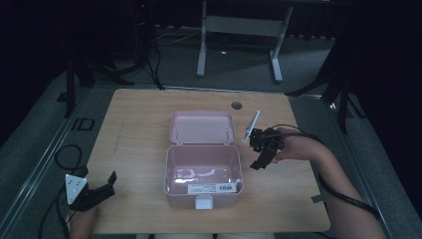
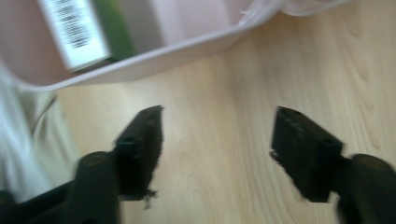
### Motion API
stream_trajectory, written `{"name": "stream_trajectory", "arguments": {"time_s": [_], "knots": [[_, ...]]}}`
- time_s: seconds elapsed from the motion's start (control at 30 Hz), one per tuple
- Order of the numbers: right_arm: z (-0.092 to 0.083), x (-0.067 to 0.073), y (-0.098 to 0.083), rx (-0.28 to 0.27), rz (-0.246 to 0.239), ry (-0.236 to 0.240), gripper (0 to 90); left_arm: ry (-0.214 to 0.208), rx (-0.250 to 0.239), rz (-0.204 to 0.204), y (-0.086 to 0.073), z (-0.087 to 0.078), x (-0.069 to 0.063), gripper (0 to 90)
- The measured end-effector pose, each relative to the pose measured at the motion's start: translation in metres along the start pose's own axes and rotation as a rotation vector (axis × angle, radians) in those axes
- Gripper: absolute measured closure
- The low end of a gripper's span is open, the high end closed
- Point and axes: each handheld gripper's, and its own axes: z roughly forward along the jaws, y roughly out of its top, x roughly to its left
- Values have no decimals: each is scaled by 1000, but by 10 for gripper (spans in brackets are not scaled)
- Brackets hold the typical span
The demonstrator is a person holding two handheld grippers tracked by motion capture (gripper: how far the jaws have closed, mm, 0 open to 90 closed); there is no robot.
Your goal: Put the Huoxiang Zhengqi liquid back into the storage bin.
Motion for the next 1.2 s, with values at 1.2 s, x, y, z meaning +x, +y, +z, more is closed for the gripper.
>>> {"name": "stream_trajectory", "arguments": {"time_s": [1.2], "knots": [[117, -32, -146, -605, 574, -307, 110, -5, -3, 2, 0, 0, 0, 40]]}}
